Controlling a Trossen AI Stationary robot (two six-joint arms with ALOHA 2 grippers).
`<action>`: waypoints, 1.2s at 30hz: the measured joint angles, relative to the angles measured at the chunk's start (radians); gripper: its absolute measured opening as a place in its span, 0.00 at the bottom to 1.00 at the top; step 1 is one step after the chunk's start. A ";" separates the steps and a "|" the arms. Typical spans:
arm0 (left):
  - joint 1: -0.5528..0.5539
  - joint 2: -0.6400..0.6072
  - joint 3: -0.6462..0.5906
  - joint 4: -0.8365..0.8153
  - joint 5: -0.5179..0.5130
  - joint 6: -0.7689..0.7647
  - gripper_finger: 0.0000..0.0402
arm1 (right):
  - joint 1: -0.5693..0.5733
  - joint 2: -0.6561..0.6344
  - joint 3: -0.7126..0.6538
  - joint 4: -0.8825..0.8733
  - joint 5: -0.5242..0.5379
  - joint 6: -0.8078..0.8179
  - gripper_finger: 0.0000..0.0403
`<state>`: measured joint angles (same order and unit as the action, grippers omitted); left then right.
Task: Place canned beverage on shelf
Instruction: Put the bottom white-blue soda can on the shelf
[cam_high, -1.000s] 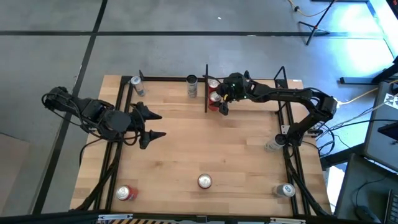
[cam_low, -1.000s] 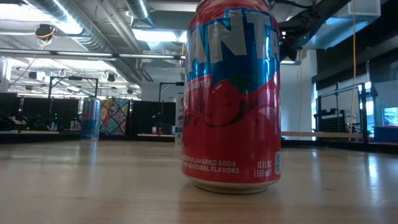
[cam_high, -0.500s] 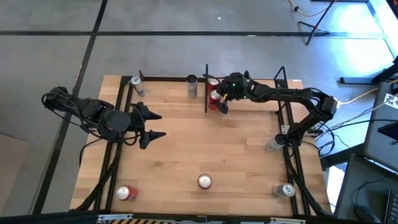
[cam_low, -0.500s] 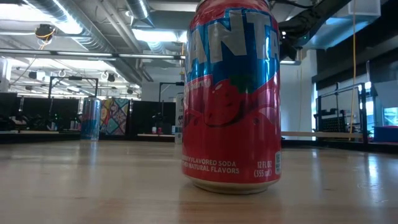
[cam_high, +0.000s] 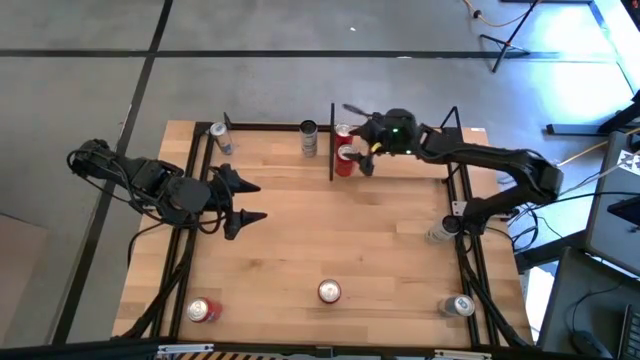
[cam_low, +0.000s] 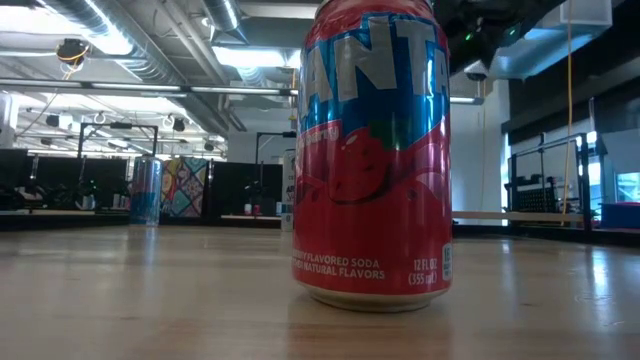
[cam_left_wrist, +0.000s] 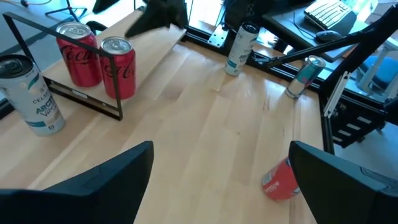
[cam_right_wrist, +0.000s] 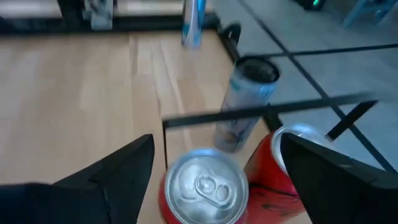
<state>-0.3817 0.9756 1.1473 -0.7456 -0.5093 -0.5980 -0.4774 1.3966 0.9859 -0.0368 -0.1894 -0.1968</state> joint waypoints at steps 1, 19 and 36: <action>0.000 0.000 0.000 0.000 0.003 -0.001 0.90 | 0.000 -0.027 0.000 -0.008 -0.004 0.032 0.84; 0.000 0.007 0.000 -0.006 0.088 0.081 0.90 | 0.511 -0.287 0.349 -0.947 0.202 0.701 0.84; 0.000 0.007 0.000 -0.075 0.107 0.138 0.90 | 0.708 -0.284 0.347 -1.529 0.239 1.509 0.84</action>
<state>-0.3820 0.9825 1.1477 -0.8201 -0.4019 -0.4599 0.2301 1.1128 1.3330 -1.5662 0.0499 1.3117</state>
